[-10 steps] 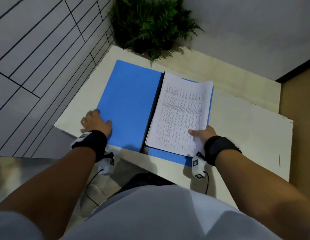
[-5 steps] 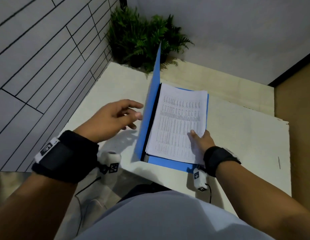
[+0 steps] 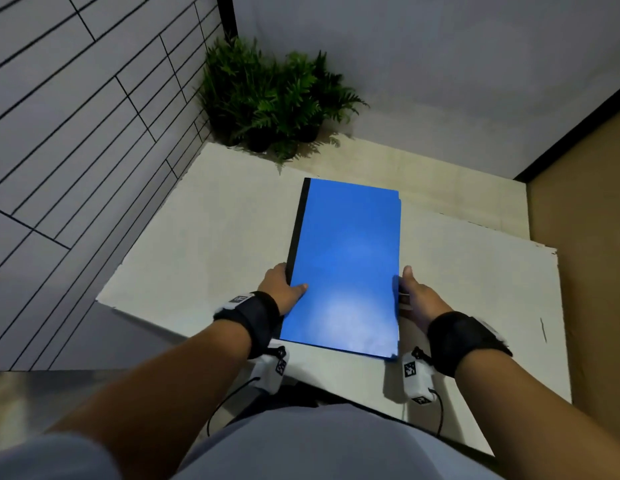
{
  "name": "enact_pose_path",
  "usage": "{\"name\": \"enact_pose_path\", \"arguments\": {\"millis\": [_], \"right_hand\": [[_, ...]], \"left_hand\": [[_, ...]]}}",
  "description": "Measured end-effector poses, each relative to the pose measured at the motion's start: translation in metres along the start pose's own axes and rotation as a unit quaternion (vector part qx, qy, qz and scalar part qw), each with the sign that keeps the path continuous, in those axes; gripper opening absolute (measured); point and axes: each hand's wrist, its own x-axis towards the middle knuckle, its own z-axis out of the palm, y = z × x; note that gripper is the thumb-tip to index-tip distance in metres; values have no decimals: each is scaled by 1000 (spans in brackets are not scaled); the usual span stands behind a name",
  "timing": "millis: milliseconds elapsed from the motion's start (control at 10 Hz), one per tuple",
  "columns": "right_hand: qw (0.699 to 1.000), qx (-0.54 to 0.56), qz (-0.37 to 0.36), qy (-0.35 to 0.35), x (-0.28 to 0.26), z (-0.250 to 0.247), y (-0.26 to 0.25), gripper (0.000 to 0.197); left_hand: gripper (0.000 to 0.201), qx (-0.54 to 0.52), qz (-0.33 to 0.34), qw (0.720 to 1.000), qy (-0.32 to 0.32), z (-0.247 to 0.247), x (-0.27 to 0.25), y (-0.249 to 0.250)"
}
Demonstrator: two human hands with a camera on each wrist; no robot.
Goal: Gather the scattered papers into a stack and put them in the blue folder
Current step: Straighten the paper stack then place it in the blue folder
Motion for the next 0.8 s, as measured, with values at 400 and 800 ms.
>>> {"name": "enact_pose_path", "arguments": {"millis": [400,800], "right_hand": [[964,-221,-81,-120,24,128,-28,37],[918,-335,-135,-167,37,226,-55,35]], "left_hand": [[57,100,-86,963,237,-105,26,-42],[77,146,-90,956,240,-193,52,-60]]}}
